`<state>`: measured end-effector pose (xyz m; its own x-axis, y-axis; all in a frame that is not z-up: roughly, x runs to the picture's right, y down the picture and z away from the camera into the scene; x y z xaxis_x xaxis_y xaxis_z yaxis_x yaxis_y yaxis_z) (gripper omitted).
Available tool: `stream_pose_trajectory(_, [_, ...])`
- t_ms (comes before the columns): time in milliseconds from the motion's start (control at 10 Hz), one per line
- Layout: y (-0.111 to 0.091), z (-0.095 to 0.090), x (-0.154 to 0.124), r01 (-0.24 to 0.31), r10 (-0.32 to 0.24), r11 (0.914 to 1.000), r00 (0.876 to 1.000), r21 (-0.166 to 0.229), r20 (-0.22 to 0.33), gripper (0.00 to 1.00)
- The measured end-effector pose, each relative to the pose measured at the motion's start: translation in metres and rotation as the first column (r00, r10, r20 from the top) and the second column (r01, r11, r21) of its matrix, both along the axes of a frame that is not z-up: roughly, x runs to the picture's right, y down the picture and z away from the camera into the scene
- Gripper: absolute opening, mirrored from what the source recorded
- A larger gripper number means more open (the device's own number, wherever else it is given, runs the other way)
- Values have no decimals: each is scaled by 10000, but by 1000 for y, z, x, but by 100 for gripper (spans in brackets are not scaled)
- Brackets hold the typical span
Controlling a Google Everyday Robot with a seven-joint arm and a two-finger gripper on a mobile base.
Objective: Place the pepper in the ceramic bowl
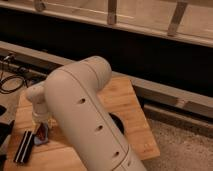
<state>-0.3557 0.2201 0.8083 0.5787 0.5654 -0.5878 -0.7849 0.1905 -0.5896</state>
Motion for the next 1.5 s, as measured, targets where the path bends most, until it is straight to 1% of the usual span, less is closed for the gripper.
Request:
stream_pose_trajectory(100, [-2, -1, 0, 34, -33, 10000, 10000, 83, -43, 9])
stream_pose_trajectory(200, [-12, -6, 1, 219, -206, 9985, 9994, 492, -261, 1])
stream_pose_trajectory(300, [-18, -11, 1, 352, -327, 9971, 9988, 672, -377, 0])
stream_pose_trajectory(500, [-45, -30, 1, 751, -661, 9880, 9954, 1347, -700, 0])
stream_pose_trajectory(600, [-59, -38, 1, 913, -784, 9826, 9933, 1618, -845, 0])
stream_pose_trajectory(700, [-67, -43, 0, 956, -811, 9790, 9929, 1799, -866, 0])
stream_pose_trajectory(800, [-77, -42, 6, 868, -710, 9777, 9936, 1915, -882, 0])
stream_pose_trajectory(900, [-84, -38, 14, 529, -400, 9809, 9966, 1870, -723, 0])
stream_pose_trajectory(1000, [-91, -35, 32, -192, 238, 9868, 9994, 1608, -268, 0])
stream_pose_trajectory(1100, [-95, -34, 45, -665, 660, 9876, 9978, 1422, 82, 0])
stream_pose_trajectory(1200, [-100, -37, 60, -1486, 1396, 9825, 9866, 1125, 844, 0])
stream_pose_trajectory(1300, [-103, -38, 71, -1976, 1849, 9757, 9743, 943, 1288, 0])
stream_pose_trajectory(1400, [-106, -41, 76, -2325, 2160, 9688, 9619, 859, 1679, 0])
stream_pose_trajectory(1500, [-109, -47, 77, -2442, 2234, 9654, 9554, 910, 1934, 1])
